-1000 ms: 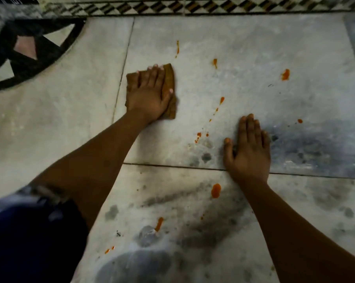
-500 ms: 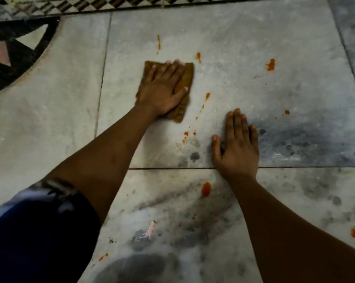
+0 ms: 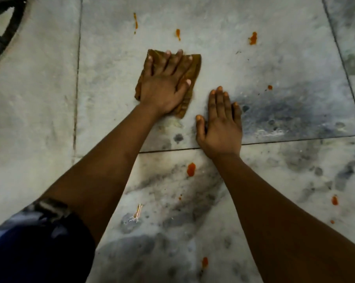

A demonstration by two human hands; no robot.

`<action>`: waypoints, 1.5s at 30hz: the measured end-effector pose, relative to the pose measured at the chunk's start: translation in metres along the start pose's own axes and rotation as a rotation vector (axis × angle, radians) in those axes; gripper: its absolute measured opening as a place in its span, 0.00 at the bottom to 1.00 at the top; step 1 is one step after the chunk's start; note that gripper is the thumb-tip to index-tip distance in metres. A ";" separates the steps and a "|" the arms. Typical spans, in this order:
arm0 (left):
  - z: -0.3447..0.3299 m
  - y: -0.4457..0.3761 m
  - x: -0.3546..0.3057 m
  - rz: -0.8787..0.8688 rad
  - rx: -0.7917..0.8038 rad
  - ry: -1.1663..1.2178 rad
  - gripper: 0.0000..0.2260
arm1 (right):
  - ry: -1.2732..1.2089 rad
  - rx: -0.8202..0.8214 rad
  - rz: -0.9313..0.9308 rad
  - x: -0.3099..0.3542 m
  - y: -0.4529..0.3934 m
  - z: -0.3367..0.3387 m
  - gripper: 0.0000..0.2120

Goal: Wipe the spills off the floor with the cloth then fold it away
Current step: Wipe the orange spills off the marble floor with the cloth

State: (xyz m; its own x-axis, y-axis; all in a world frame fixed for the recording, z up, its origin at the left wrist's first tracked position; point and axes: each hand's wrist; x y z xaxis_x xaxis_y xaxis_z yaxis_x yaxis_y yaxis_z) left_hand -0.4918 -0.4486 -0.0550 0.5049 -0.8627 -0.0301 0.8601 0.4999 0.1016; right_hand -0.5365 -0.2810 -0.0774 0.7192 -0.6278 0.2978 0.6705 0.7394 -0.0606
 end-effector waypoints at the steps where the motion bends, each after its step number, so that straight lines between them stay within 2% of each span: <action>1: -0.002 0.013 -0.005 -0.019 -0.014 -0.012 0.27 | -0.002 -0.001 0.003 0.000 0.000 0.000 0.32; 4: -0.007 0.067 -0.010 -0.113 -0.028 -0.003 0.26 | -0.010 0.006 0.003 -0.001 -0.001 0.001 0.31; 6: -0.007 0.078 -0.001 -0.104 0.002 0.010 0.26 | -0.012 0.008 0.002 -0.001 -0.001 0.001 0.31; 13: 0.002 0.001 0.002 0.120 -0.017 0.021 0.23 | -0.014 0.018 0.013 -0.001 -0.001 0.000 0.31; 18: -0.007 0.087 0.011 -0.175 -0.002 -0.019 0.25 | 0.006 0.041 0.010 -0.002 -0.001 0.001 0.32; 22: -0.005 0.078 0.051 0.024 -0.025 0.010 0.24 | 0.011 0.059 0.009 -0.002 0.000 0.001 0.32; 24: -0.002 0.041 0.051 0.182 -0.039 0.052 0.23 | 0.021 0.060 0.008 -0.001 0.000 0.002 0.32; 26: 0.001 0.015 0.037 0.253 -0.046 0.085 0.23 | 0.026 0.055 0.015 -0.002 -0.001 0.002 0.32; 27: 0.000 0.015 0.028 0.225 -0.043 0.078 0.23 | 0.021 0.050 0.018 -0.002 0.000 0.001 0.32; 30: -0.006 0.057 0.019 -0.044 -0.021 0.002 0.26 | 0.015 0.061 0.015 -0.001 0.001 0.003 0.33; 32: -0.010 0.090 0.038 -0.089 -0.033 0.009 0.26 | 0.027 0.100 -0.003 0.001 0.000 0.005 0.34; 35: -0.010 0.084 0.073 0.082 -0.027 0.084 0.27 | -0.016 0.159 -0.053 0.008 -0.018 0.007 0.35; 37: -0.009 0.061 0.082 0.187 -0.050 0.103 0.25 | -0.003 0.181 0.001 0.012 -0.041 0.005 0.34; 40: -0.005 0.025 0.093 0.341 -0.085 0.138 0.22 | 0.045 0.135 -0.010 0.016 -0.069 -0.002 0.33; 45: 0.001 -0.032 0.121 0.407 -0.100 0.147 0.21 | 0.075 0.088 -0.043 0.017 -0.075 -0.008 0.37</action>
State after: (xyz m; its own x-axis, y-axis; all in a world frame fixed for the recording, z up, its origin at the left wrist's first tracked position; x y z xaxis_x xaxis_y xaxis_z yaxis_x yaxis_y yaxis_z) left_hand -0.4579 -0.5691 -0.0613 0.8026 -0.5775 -0.1492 0.5882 0.8078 0.0378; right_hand -0.5728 -0.3493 -0.0758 0.7038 -0.6737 0.2256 0.6851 0.7276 0.0352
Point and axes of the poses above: each hand's wrist, its own y-axis away from the middle knuckle, its own z-axis out of the back of the hand, x = y × z
